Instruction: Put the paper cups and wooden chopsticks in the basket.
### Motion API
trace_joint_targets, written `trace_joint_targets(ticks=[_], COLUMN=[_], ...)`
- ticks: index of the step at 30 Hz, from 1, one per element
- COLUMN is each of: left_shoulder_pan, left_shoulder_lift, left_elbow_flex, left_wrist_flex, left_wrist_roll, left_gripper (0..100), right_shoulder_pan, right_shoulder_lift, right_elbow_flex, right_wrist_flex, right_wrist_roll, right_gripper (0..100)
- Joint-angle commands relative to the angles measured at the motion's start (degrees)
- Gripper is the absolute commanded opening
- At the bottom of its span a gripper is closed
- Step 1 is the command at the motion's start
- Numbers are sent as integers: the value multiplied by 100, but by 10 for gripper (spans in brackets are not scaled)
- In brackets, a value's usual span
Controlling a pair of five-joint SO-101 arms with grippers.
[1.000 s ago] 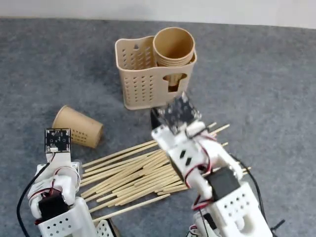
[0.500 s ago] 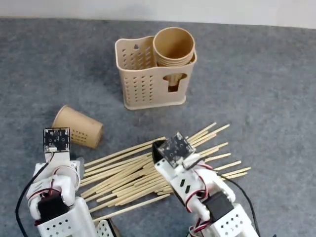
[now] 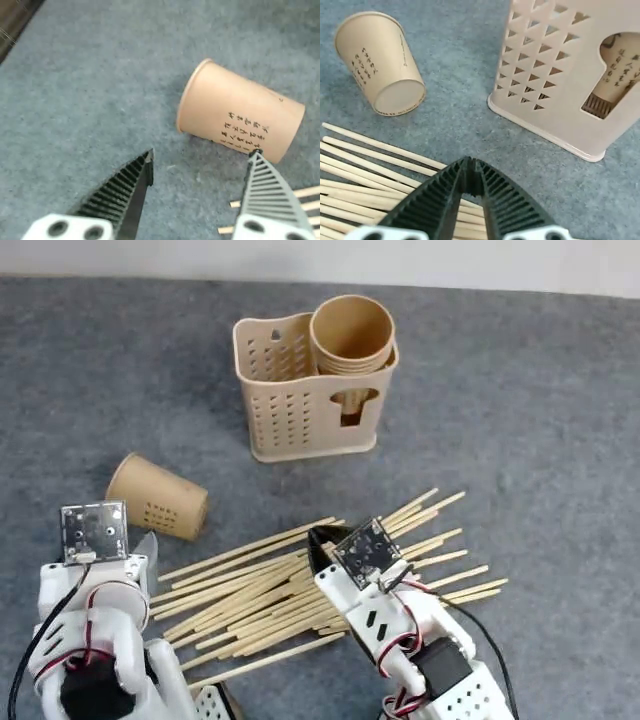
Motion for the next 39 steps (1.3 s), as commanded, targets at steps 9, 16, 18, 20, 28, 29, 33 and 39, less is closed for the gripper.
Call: trace_joint_targets(ticks=[9,16,18,20,28,29,33,39], left_shoulder_pan=[-374,-198,-84,4,119,145,251,259], left_shoulder_lift=[655,3371,4215,5033,7697,7943,8840,9921], left_elbow_flex=[-884,-2360,-2765,-3169,-4725,-4857,-5411,-6246], left_wrist_flex=[-9,-9,18,18,26,26,26,53], left_wrist_roll=[18,9,9,9,9,9,9,9], left_gripper=[292,292,292,292,292,292,292,290], right_shoulder_pan=[-66,-66,-66,-66,-66,-66,-66,-66], right_shoulder_lift=[101,101,101,92,92,92,92,92], right_elbow_flex=[-84,-75,-75,-75,-75,-66,-66,-66], right_wrist_flex=[13,13,13,13,4,4,4,4], right_wrist_roll=[-70,-70,-70,-70,-70,-70,-70,-70], right_gripper=[16,16,16,16,16,16,16,16])
